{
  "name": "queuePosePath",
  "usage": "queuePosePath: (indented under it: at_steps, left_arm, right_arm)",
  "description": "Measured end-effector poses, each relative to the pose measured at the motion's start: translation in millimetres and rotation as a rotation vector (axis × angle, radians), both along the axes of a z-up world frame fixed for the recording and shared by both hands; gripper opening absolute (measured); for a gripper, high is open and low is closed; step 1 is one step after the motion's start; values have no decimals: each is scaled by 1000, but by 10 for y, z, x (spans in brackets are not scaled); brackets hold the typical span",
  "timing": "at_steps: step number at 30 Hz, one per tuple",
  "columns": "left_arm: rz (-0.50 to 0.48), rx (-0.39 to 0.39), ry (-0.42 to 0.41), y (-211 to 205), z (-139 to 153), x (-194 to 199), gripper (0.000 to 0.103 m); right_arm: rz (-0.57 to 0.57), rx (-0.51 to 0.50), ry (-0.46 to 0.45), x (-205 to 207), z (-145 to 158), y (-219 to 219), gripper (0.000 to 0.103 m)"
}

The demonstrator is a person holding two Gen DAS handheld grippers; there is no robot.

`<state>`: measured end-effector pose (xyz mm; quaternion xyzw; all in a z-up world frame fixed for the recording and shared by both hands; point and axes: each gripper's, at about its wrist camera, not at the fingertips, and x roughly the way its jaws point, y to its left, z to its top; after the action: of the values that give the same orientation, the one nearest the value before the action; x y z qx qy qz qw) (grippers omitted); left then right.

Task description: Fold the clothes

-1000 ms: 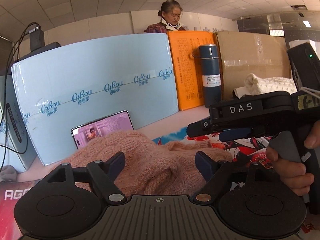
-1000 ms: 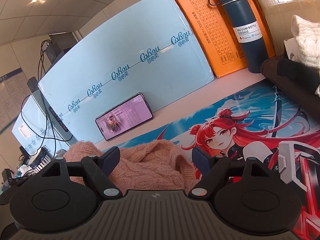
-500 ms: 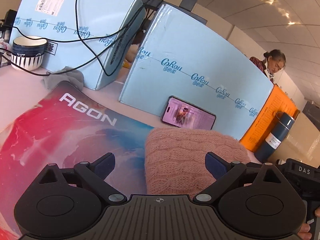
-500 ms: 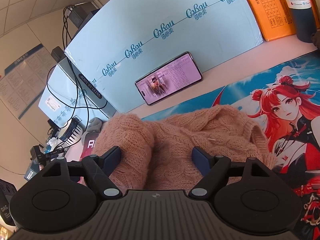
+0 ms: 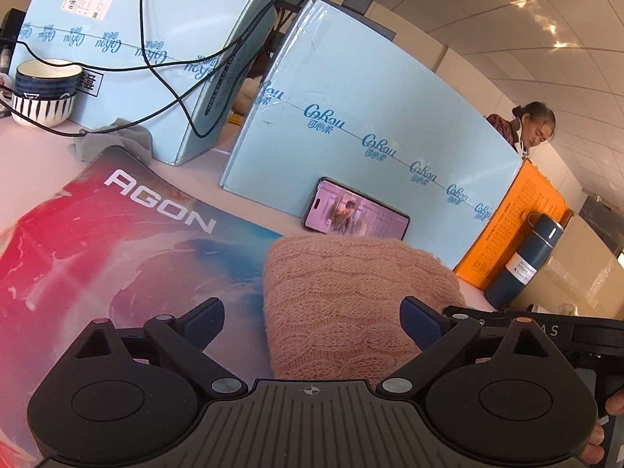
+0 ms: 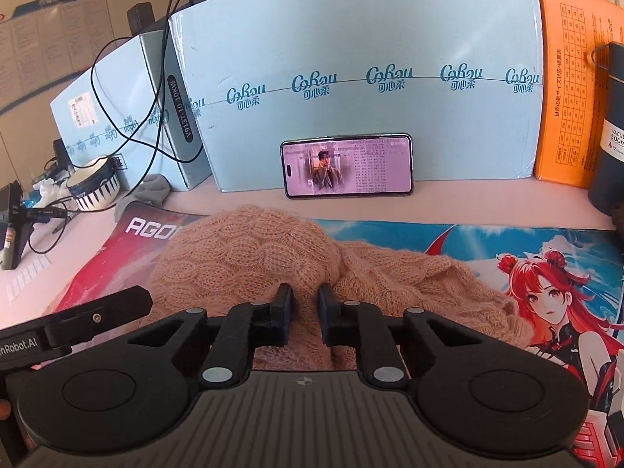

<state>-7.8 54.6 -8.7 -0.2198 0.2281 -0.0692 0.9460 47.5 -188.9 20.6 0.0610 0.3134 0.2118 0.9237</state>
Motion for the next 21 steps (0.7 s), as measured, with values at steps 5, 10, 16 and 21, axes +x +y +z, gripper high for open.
queuePosePath:
  at_steps: [5,10,16,21]
  left_arm:
    - [21,-19,-18,8,38,-6,98]
    - [43,-37,-36,17,76,-13,98]
    - [2,-12,-24,-176,52,101,98]
    - [-59,36,5,-402,-4,220,99]
  right_arm:
    - [41,163,-39,-35,431,15,6]
    - [12,211,-165,-168,769,-111,6]
    - [-179,308,-43,-20,424,-868,6]
    - [-307,362,133,172,-252,-1351,6]
